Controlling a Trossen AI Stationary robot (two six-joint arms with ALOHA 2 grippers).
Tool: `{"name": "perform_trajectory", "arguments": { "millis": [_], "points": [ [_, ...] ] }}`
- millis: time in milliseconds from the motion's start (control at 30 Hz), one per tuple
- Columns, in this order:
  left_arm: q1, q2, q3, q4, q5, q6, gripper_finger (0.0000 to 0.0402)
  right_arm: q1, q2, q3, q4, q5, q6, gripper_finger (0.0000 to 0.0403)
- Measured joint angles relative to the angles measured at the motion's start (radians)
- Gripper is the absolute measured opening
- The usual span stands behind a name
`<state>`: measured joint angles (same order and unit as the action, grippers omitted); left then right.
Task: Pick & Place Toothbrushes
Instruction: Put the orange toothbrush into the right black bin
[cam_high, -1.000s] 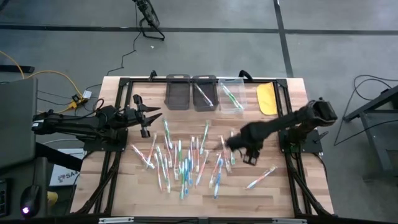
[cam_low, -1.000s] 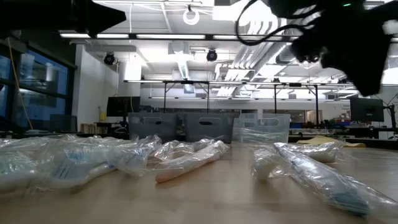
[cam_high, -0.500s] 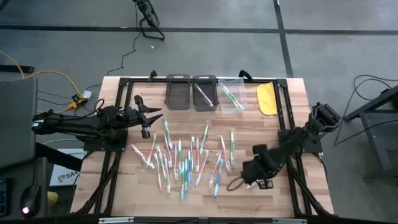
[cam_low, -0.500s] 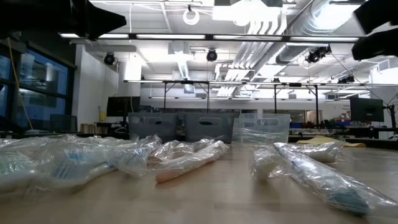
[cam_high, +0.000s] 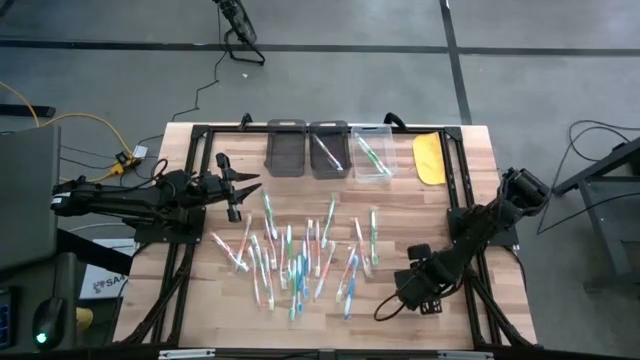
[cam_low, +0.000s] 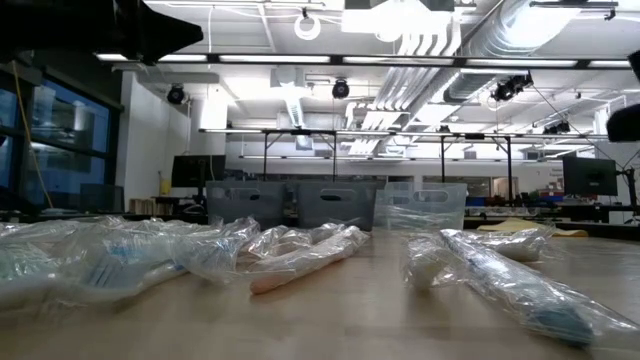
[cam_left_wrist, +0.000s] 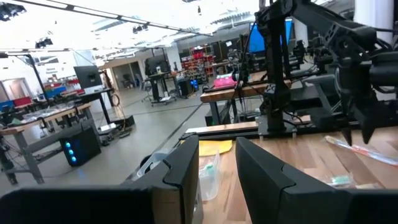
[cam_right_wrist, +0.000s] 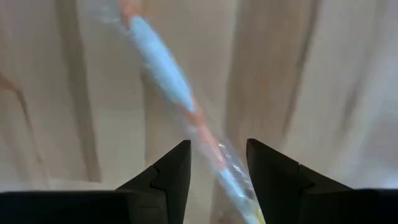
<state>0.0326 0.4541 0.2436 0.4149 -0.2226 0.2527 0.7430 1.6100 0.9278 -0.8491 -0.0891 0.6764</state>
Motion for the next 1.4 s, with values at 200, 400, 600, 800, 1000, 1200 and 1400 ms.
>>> {"name": "perform_trajectory", "arguments": {
  "millis": [200,400,600,800,1000,1200,1400],
  "points": [
    [0.0,0.0,0.0,-0.001,0.0,0.0,0.0101,0.053,0.0,-0.06,0.091,0.018,0.001,0.0148],
    [0.0,0.0,0.0,-0.007,0.0,0.0,0.0101,0.059,0.0,-0.093,0.096,0.099,0.018,0.014],
    [0.0,0.0,0.0,-0.007,0.0,0.0,0.0101,0.053,-0.002,-0.121,0.125,0.11,0.007,0.0094],
    [0.0,0.0,0.0,-0.007,0.001,0.0,0.0101,0.053,-0.002,-0.121,0.129,0.11,0.061,0.0021],
    [0.0,0.0,0.0,-0.007,0.001,0.0,0.0101,0.013,-0.02,-0.117,0.156,0.061,0.117,0.0015],
    [0.0,0.0,0.0,-0.007,0.001,0.0,0.0101,-0.103,-0.101,-0.038,0.142,0.064,0.166,0.001],
    [0.0,0.0,0.0,-0.007,0.001,-0.001,0.0101,-0.286,-0.173,0.043,0.124,0.073,0.181,0.0009]
  ]
}}
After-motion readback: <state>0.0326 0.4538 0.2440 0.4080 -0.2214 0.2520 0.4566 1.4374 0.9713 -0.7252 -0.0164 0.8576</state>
